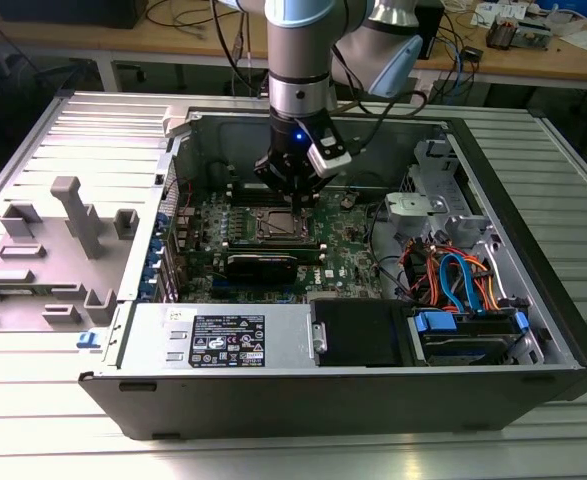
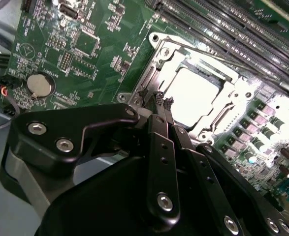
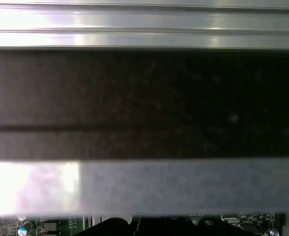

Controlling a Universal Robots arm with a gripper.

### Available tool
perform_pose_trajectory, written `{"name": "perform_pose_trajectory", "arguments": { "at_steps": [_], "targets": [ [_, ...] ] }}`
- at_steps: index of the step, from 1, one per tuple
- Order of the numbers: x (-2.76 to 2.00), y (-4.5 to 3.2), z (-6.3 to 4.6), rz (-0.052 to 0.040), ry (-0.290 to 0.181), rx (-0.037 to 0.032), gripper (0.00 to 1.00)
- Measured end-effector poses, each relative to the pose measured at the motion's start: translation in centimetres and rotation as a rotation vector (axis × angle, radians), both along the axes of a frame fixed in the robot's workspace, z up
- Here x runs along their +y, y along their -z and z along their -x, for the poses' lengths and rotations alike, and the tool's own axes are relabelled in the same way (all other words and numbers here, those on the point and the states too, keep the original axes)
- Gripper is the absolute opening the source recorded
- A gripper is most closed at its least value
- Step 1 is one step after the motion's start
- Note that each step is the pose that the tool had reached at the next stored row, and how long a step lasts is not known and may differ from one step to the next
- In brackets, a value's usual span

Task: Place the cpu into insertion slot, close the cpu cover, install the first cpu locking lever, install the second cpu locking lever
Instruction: 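Install the second cpu locking lever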

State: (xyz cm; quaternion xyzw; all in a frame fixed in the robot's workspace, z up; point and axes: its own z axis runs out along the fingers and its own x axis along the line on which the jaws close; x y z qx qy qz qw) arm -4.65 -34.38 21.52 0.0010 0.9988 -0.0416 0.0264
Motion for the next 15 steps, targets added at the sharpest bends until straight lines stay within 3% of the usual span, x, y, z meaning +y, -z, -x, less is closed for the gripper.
{"name": "perform_pose_trajectory", "arguments": {
  "at_steps": [7,12,15],
  "targets": [
    [-0.12,-0.66,-0.1,-0.0001,0.000,0.0072,0.11],
    [-0.74,-0.67,-0.1,0.0001,0.000,0.0073,0.11],
    [-1.39,-0.67,-0.1,0.0000,0.000,0.0073,0.11]
  ]
}}
